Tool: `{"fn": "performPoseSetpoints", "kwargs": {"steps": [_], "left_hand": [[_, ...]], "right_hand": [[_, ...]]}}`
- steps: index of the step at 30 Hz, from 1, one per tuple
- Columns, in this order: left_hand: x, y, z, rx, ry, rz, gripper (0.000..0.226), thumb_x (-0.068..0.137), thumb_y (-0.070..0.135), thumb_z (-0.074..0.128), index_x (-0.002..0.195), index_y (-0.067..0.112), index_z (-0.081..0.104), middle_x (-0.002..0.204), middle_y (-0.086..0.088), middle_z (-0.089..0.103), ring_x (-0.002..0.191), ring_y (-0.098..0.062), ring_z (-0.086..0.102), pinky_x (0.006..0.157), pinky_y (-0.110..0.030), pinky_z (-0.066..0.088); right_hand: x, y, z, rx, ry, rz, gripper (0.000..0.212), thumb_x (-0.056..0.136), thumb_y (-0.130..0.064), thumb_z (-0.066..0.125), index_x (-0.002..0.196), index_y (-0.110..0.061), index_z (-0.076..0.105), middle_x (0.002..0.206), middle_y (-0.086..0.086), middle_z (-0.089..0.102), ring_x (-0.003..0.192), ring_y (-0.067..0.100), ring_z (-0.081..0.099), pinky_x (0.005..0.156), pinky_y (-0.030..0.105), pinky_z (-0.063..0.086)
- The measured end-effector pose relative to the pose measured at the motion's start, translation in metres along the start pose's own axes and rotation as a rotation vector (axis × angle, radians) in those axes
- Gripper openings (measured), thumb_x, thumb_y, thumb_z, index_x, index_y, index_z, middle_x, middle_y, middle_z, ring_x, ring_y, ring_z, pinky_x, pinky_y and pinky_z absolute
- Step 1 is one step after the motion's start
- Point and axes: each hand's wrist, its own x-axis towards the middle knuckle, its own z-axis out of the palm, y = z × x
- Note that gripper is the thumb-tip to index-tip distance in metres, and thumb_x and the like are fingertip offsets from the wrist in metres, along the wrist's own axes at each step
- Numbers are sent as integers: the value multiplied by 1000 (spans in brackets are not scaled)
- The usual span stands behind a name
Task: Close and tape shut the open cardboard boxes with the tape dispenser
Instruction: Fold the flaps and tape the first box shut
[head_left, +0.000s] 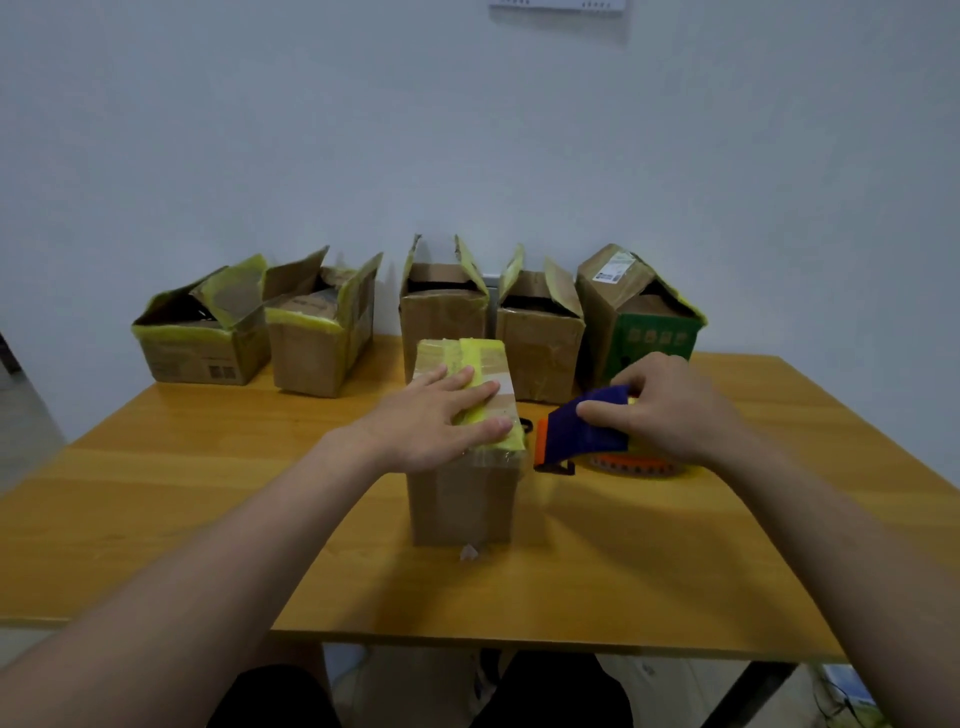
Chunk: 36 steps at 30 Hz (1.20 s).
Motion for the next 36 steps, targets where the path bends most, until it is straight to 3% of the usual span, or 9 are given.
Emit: {"fn": "performPoseSetpoints", "kwargs": {"steps": [5,10,14,18,23,29,33,36], "left_hand": [[3,-1,-16,-66,-25,77,77,87,79,51,156,49,35,170,16,19,158,-12,11,126,-43,16],[-4,-11,-22,-181,27,146,86,68,87,61,145,50,51,154,14,46,139,-10,44,106,-30,43],[-14,-38,-9,-515,89,210,60,71,72,78,125,48,70,152,22,49,138,3,42,112,-28,40],[-18,-47,12,-567,129,254,54,72,52,85,124,48,72,160,23,38,150,7,23,121,-29,21],[-19,-55,16,-546,135,306,59,75,49,84,132,46,67,161,27,35,151,11,16,120,-31,15],[-19,-56,17,-507,134,319,62,74,56,83,133,48,66,159,29,37,152,10,14,120,-33,15],[-24,-53,16,-355,160,330,66,79,63,76,140,49,58,160,28,37,153,9,12,124,-37,18],[-29,-54,19,-242,196,353,68,83,68,68,146,48,52,161,26,36,154,7,11,127,-40,20]], "right_hand": [[0,-2,-9,300,484,27,55,83,-56,64,58,-6,65,52,12,59,54,33,55,50,46,44],[6,-27,4,611,650,21,51,90,-52,63,65,-8,67,59,7,65,61,28,62,53,38,46],[14,-56,20,1021,637,55,37,100,-42,60,76,-15,71,69,-3,71,66,12,65,60,27,49],[33,-85,41,1378,572,186,31,103,-40,55,90,-20,74,77,-11,76,71,0,69,63,18,53],[39,-91,71,1366,487,157,32,100,-46,55,101,-19,73,86,-7,78,80,6,72,67,21,54],[38,-88,75,1284,445,69,55,89,-58,53,119,-15,69,101,0,77,95,14,72,72,21,55],[35,-85,75,1280,416,81,51,90,-59,52,119,-19,68,103,-1,76,98,17,72,76,28,58],[32,-85,75,1269,403,79,49,92,-56,52,120,-20,67,103,-2,76,99,15,72,76,26,58]]}}
